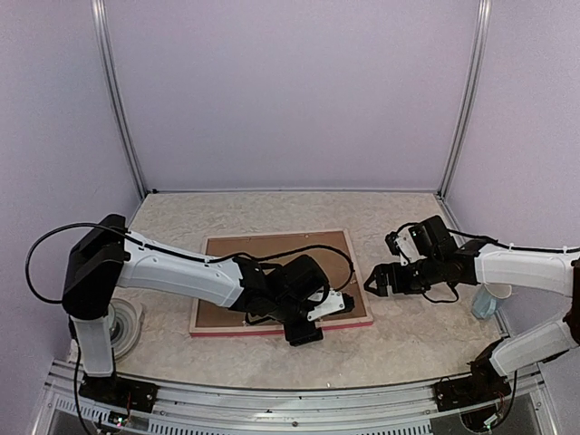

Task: Put the photo into the frame
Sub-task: Turn over the photo frame.

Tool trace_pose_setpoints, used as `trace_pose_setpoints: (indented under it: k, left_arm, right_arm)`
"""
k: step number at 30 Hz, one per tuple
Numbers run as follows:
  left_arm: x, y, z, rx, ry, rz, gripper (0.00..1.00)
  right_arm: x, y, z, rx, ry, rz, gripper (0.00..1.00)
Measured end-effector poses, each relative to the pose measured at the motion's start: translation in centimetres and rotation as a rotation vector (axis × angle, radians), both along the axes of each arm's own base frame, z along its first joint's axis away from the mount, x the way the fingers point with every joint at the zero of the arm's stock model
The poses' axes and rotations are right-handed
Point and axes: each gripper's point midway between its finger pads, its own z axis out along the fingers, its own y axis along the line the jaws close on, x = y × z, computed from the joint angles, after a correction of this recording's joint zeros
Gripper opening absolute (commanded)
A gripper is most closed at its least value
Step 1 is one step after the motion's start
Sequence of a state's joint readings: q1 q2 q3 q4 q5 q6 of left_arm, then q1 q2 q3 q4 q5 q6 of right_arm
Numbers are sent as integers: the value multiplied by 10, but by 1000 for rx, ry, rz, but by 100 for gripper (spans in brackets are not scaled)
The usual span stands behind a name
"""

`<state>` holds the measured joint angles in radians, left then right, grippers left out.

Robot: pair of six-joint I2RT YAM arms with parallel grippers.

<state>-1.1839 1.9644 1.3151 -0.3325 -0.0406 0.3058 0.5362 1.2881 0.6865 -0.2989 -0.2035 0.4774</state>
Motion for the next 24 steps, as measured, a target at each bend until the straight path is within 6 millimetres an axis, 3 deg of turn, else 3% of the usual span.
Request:
trace_pose_setpoints:
  k: [3,6,14,22,24]
  left_arm:
    - [-1,4,-15,37,20,-10,57]
    - [0,10,-26,64,33,-7,56]
    - [8,11,-27,47,38,4,45]
    - [14,11,-26,33,37,14,14]
    - [14,11,-25,33,35,11,10]
  right_arm:
    - [1,0,0,10,-1,-5,99]
    - [0,0,-2,16,4,-11,99]
    - [2,4,0,50,-3,-6,99]
    - [0,5,-6,58,19,-9,99]
    - [1,6,-7,59,23,-11,99]
